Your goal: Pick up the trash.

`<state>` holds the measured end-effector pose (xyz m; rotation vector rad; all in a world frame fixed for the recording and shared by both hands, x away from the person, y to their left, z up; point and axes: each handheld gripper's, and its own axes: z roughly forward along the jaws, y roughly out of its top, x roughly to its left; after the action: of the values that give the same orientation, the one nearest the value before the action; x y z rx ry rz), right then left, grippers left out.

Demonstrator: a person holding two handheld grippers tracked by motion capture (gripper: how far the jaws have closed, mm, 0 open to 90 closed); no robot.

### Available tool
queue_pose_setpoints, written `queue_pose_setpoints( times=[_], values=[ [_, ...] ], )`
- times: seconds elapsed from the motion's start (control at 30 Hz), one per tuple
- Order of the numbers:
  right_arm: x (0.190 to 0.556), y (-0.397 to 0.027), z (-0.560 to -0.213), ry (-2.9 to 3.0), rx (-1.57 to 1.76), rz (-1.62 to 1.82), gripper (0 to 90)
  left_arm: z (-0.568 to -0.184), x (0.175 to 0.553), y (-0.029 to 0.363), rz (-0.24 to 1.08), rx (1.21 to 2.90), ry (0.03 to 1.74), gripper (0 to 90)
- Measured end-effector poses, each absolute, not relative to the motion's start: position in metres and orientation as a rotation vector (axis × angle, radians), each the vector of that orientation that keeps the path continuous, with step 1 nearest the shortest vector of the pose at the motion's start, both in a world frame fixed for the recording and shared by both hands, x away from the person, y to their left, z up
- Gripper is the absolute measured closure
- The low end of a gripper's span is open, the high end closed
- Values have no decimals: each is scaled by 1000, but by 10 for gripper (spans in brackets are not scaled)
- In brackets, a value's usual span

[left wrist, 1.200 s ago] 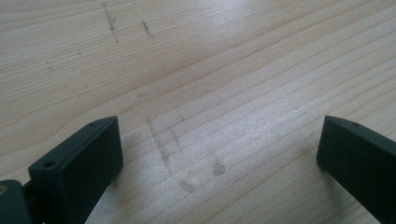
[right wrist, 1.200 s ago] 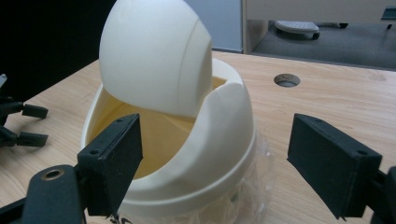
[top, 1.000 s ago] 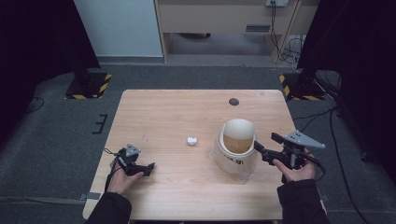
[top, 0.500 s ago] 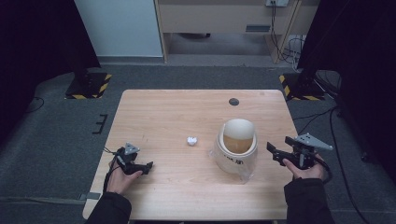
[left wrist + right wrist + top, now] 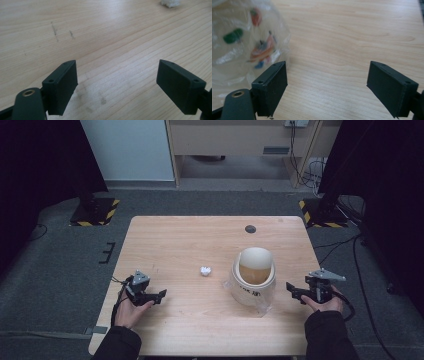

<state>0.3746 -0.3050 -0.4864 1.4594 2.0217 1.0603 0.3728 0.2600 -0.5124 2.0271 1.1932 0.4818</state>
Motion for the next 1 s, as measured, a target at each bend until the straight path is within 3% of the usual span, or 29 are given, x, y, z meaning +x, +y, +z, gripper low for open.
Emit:
queue_pose_setpoints(
  times=[0.37,1.0],
  values=[
    [388,-306,-514,2146,1472,952,159,-501,368,240,508,1969,1110,181],
    [392,-300,-530,2249,1387,868,141,-487,380,189,532,1880,1022,230]
  ],
)
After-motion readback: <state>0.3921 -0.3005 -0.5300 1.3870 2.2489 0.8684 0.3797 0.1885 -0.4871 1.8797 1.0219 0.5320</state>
